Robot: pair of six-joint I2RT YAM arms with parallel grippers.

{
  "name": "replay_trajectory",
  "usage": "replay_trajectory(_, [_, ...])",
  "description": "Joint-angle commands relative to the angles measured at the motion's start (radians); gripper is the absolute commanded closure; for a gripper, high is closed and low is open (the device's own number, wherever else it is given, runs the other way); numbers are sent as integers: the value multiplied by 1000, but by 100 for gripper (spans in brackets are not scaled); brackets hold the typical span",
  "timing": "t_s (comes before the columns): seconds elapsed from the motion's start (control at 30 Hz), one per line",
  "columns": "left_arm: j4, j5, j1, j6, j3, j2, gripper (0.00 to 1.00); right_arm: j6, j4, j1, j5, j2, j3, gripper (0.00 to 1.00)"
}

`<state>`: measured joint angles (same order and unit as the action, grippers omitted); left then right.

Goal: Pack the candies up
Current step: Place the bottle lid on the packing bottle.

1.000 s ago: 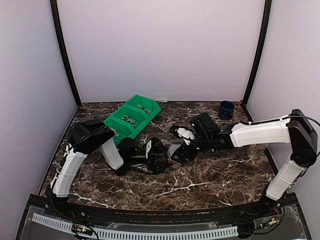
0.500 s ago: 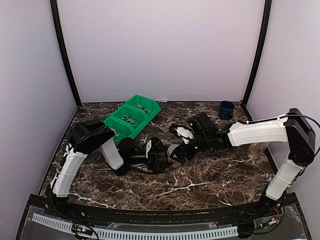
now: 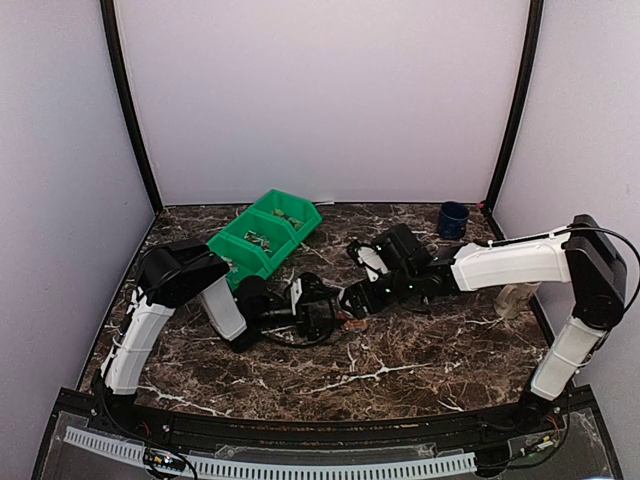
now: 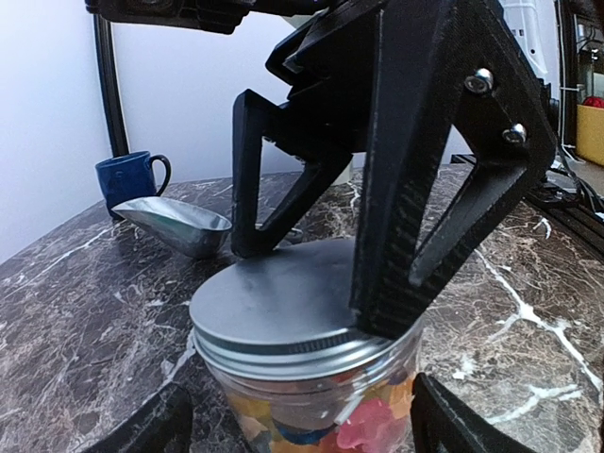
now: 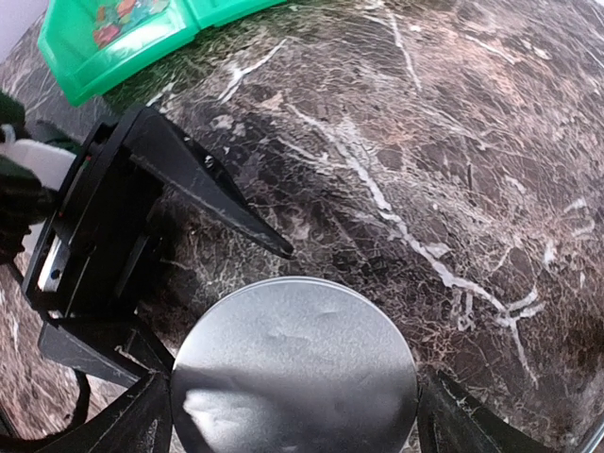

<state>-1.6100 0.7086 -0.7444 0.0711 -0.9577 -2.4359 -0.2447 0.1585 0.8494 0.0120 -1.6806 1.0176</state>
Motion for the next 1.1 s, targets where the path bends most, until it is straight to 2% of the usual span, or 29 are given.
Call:
replay_trajectory(0.0, [81,-46,-7,21,54,-65,18,-137,3,16,-66,-13,10,12])
replay_trajectory(0.2, [85,-48,-7,25,55,-67,18,-136,14,23,-85,-4,25,10])
replay_trajectory(0.37, [89,-44,-7,28,54,-69,13,-122,21,33,-87,18,26,6])
replay_trajectory(0.5, [92,-17,-7,35,59,-71,9,-109,37,35,-92,54,33,3])
replay_trajectory(0.57, [96,0,-7,38,59,-73,2,-85,55,34,-102,77,45,3])
replay_trajectory(0.83, [132,83,-1,-10,7,-115,1,97,126,34,-171,166,51,3])
replay_trajectory(1.07, [210,90,8,-47,-55,-139,1,159,61,8,-178,227,-8,3])
